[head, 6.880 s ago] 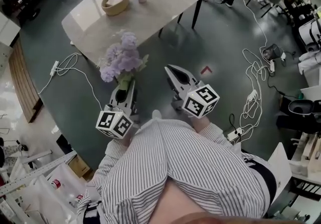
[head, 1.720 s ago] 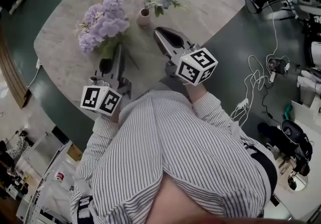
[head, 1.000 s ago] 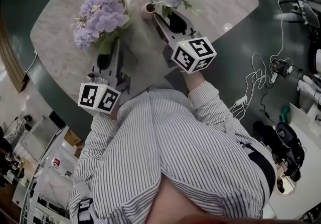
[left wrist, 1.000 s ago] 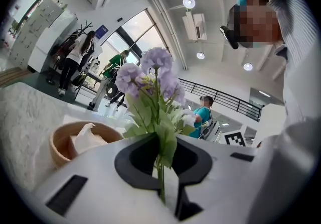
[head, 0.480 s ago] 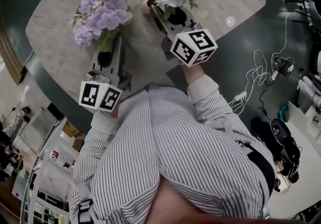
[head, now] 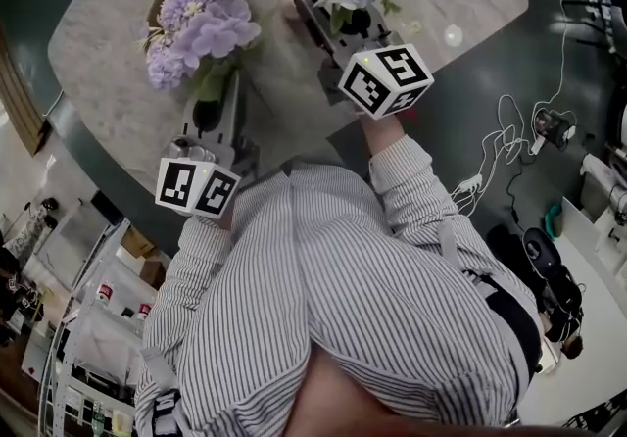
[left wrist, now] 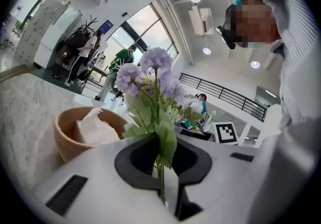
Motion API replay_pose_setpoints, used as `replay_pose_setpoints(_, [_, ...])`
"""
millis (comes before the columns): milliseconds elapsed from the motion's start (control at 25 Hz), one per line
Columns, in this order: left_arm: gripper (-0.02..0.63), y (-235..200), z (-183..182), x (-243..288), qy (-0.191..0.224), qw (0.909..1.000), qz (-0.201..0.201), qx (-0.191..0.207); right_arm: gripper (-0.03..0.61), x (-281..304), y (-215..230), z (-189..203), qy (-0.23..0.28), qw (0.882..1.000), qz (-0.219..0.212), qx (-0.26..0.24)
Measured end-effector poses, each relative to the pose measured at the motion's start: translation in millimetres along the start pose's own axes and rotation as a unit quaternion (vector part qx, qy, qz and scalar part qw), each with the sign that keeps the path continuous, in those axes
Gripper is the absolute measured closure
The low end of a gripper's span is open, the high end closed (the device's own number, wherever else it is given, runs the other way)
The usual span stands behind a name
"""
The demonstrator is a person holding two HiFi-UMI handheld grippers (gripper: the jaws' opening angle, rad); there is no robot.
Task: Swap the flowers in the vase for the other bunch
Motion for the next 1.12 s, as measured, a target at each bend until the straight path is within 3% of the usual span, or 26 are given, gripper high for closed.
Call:
replay_pose_setpoints(120, [0.568, -0.1, 0.9, 0.7, 0.000, 1.0000, 0.001, -0.003, 0.417, 2.4, 1.6, 0.8, -0.003, 1.000, -0.002, 0.001])
replay_pose_setpoints(280, [0.568, -0.7, 3.1, 0.5, -0.002, 0.9999, 0.002, -0.010, 0.480, 3.2, -0.5, -0.1, -0.001, 1.000, -0.004, -0.006])
replay_pose_setpoints(640, [0.568, -1.3, 3.7, -0.5, -0.008, 0.9998, 0.008, -0.014, 0.523, 5.8, -5.5, -0.9, 0.000, 1.000, 0.006, -0.028])
replay_pose_setpoints(1120, [0.568, -0.3, 1.3, -0.7, -0.004, 0.9999, 0.012, -0.011, 0.538, -0.6, -12.1, -11.5, 0.012, 0.999, 0.009, -0.047])
Point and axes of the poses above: the fingertips, and each gripper's own axes: x forward along the fingers, y to its right, z out of its underside, the point moved 1 cm from there along -x, backward along the fingers, and after that the axes turned 12 degrees about x, right-handed, at the moved point
